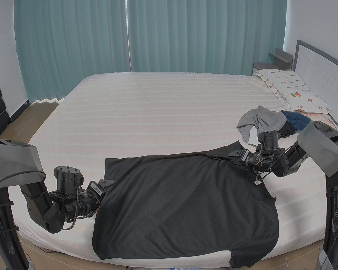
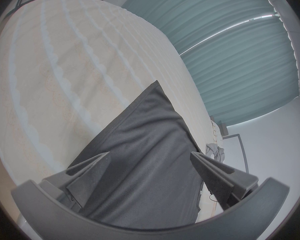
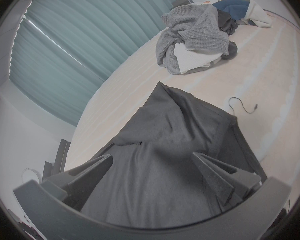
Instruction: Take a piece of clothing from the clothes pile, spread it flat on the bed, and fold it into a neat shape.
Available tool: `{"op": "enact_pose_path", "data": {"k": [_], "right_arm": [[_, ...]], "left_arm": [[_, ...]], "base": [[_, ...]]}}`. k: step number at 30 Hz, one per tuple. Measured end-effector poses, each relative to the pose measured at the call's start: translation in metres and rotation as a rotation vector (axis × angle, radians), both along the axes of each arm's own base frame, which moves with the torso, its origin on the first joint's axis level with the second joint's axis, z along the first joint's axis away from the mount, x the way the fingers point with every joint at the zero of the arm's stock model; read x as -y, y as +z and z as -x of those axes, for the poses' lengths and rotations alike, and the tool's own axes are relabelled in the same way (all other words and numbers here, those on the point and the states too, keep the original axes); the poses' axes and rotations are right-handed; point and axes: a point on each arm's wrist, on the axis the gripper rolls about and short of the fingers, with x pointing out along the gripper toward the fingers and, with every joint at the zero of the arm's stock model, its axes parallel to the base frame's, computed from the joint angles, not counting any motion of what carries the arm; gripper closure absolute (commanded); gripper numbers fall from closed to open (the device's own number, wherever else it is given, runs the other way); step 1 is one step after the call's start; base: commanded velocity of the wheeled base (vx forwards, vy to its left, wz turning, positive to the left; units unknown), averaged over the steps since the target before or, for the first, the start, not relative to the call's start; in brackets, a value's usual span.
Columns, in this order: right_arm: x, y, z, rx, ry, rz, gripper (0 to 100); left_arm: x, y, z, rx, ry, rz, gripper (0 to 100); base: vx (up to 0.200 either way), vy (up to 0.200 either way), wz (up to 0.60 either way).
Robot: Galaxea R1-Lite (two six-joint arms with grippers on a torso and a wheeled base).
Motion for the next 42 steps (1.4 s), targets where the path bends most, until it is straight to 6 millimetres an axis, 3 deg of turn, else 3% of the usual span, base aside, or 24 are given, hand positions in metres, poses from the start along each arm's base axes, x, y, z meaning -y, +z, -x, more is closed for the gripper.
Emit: {"op": "enact_pose_path", "data": {"k": [11,20,27,36,42], "right_arm": [[-0.015,-0.016,-0.03,-0.039,-0.022,0.042,0],[-0.018,0.014,-0.072,0.126,-0.068,0.018,0],[-0.014,0.026,-0.105,0.391,-0.136,-0.062,0],[0.016,0.005,-0.113,0.427,-0.217,-0.063,0],[0.024,-0.006,-0.103,0.353,-0.219,-0.047,0]], "left_arm": [[-0.002,-0.005,0.0,-0.01,0.006,0.008,0],[-0.001,-0.006,0.001,-0.013,0.007,0.005,0],[-0.001,-0.006,0.0,-0.012,0.009,0.004,0],[-0.001,-0.006,0.0,-0.012,0.01,0.005,0],[-0.001,-0.006,0.0,-0.013,0.01,0.005,0]], "base": [[0.0,0.0,0.0],[0.0,0.0,0.0],[0.0,0.0,0.0],[0.0,0.0,0.0],[0.0,0.0,0.0]]}}
